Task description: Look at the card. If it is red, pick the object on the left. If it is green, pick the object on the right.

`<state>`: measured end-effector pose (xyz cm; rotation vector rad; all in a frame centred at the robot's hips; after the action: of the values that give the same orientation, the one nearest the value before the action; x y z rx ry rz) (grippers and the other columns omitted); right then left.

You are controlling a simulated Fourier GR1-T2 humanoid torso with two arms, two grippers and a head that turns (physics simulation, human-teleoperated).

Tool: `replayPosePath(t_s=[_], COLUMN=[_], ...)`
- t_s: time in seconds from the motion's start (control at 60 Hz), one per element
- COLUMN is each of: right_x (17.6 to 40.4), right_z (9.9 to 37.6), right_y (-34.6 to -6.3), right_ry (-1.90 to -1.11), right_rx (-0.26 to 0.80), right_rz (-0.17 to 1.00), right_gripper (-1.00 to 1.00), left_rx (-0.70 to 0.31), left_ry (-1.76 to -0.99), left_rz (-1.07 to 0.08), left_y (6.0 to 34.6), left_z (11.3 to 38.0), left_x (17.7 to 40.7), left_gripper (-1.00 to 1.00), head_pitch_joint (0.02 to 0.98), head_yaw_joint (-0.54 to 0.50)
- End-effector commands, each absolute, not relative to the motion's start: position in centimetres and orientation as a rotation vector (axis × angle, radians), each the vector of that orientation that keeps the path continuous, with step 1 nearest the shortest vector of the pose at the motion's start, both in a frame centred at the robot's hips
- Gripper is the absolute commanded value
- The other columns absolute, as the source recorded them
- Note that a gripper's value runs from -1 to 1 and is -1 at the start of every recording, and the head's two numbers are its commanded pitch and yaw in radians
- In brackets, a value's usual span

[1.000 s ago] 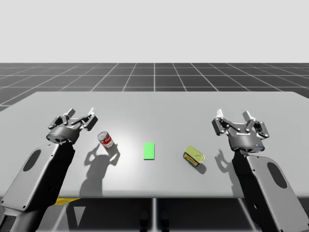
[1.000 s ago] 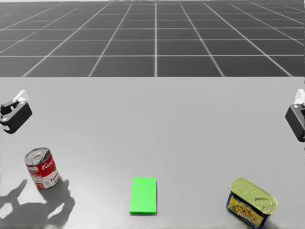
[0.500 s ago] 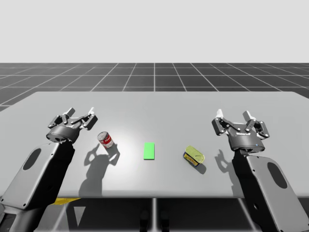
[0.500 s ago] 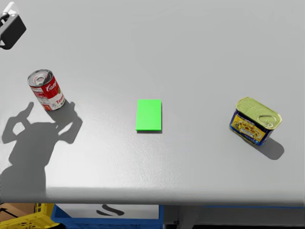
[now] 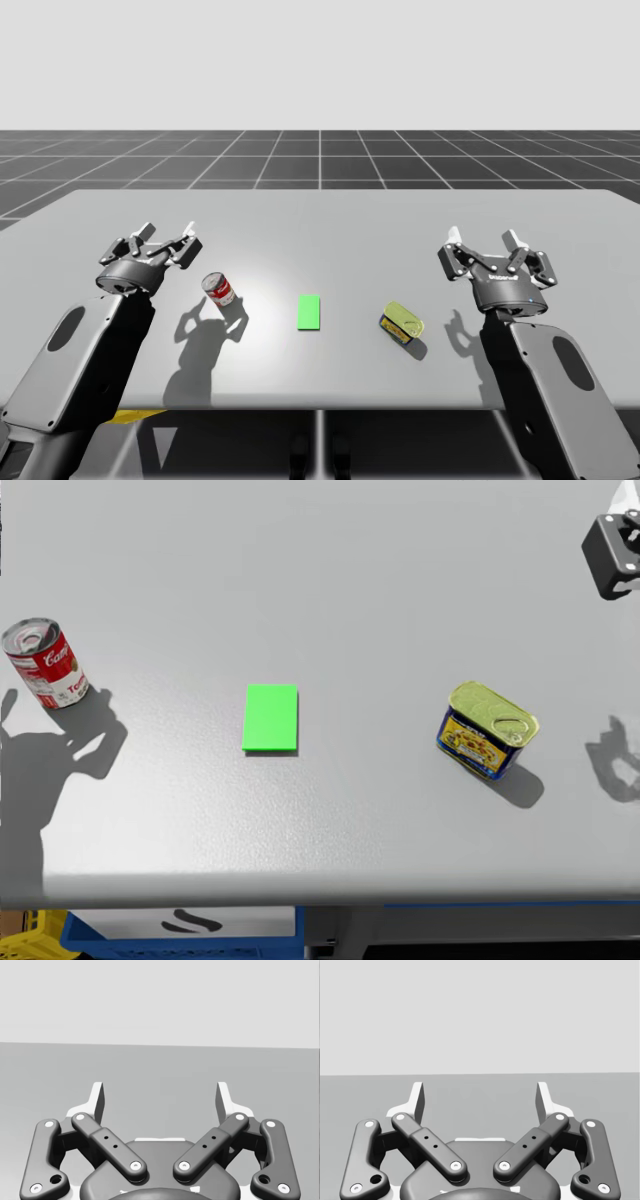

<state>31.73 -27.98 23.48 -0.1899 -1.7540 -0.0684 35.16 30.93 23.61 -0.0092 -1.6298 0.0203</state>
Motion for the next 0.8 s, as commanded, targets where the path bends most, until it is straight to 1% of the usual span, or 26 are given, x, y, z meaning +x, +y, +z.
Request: replayPosePath(t_s=[0.017, 0.25, 0.383, 0.683, 0.717, 0.75, 0.8], right_x=[31.75, 31.78, 31.81, 31.82, 31.78, 31.61, 31.37], right_z=[23.47, 23.51, 23.47, 23.44, 23.56, 23.61, 23.58], right_y=[-28.04, -28.23, -28.23, -28.24, -28.39, -28.52, -28.63], right_ry=[-1.753, -1.752, -1.751, -1.752, -1.751, -1.743, -1.728], right_rx=[-0.189, -0.184, -0.182, -0.171, -0.159, -0.103, -0.094], right_rz=[-0.067, -0.069, -0.069, -0.063, -0.072, -0.082, -0.073], right_gripper=[-1.0, -1.0, -1.0, -1.0, -1.0, -1.0, -1.0], left_rx=[-0.011, -0.011, -0.014, -0.015, -0.016, -0.016, -0.016], left_ry=[-1.63, -1.631, -1.632, -1.633, -1.633, -1.634, -1.634], left_rz=[0.019, 0.017, 0.018, 0.02, 0.021, 0.022, 0.022], left_y=[30.94, 30.68, 30.68, 30.71, 30.72, 30.72, 30.73], left_z=[23.61, 23.46, 23.46, 23.47, 23.48, 23.49, 23.49], left_x=[35.2, 35.18, 35.16, 35.11, 35.1, 35.09, 35.08], left_gripper=[-1.0, -1.0, -1.0, -1.0, -1.0, -1.0, -1.0], head_pitch_joint=[0.905, 0.923, 0.938, 0.931, 0.93, 0.931, 0.929], head_yaw_joint=[-0.09, -0.24, -0.29, -0.3, -0.3, -0.3, -0.3])
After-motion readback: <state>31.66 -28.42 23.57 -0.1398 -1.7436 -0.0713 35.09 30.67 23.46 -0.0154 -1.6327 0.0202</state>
